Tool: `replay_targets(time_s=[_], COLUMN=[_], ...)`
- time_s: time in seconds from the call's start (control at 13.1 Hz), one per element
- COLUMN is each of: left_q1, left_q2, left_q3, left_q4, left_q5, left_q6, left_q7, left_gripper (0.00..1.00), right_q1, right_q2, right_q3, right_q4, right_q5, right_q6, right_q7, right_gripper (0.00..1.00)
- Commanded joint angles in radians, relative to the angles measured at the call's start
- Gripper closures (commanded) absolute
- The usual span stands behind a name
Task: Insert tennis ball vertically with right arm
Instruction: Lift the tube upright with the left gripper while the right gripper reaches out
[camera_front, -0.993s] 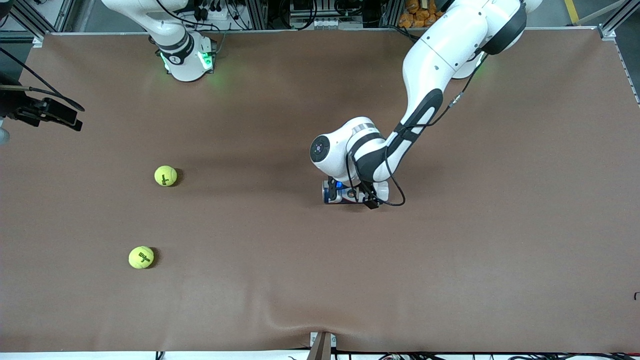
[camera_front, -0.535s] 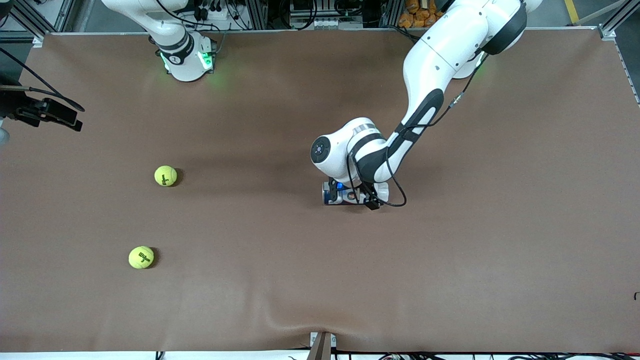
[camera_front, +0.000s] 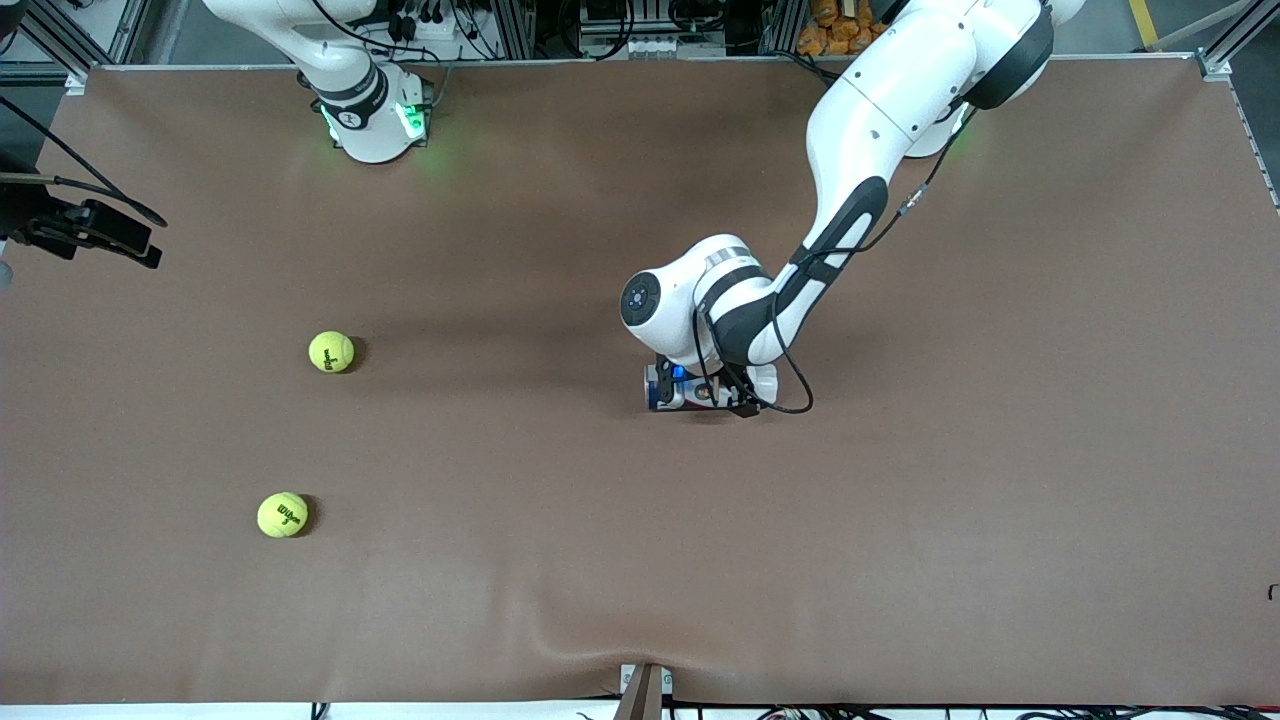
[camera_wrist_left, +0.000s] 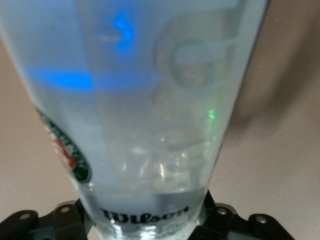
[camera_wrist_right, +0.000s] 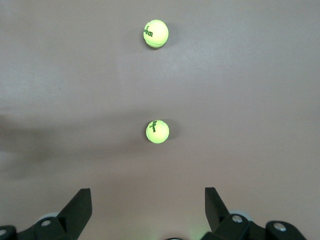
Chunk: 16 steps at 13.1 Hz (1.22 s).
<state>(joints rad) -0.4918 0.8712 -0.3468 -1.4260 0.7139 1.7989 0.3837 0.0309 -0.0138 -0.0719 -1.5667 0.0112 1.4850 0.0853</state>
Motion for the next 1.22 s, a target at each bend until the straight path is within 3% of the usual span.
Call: replay_targets(time_s=[0.0,0.31,0.92,1.15], left_q1=[-0.008,-0.082,-0.096,-0.080], left_q2=[-0.011,-0.011,-0.034,-0.032], left_q3=[-0.003,-0.006,-0.037,-0.026], left_q4=[0.013,0.129,0.130,0.127], left_q5=[0.015,0.012,0.016,0.019], left_q6=[-0.003,0.026,0.434,0.661], left_q7=[-0.008,-0.022,-0.441,-0.589], left_gripper=[0.21,0.21,0.20,0.20], right_q1=[0.006,0.004,0.004,0.004], right_q2=[0.011,0.029,0.031,0.026], right_q3=[0.000,0.000,0.000,0.000], right_q4=[-0.003,-0.004,-0.059,-0.113], right_q5=[-0.002,0.000,0.000,0.000], right_q6=[0.014,0.038,0.038,0.060], right_q7=[0.004,0.004,0.004,0.004], right_gripper=[0.00,0.00,0.00,0.00])
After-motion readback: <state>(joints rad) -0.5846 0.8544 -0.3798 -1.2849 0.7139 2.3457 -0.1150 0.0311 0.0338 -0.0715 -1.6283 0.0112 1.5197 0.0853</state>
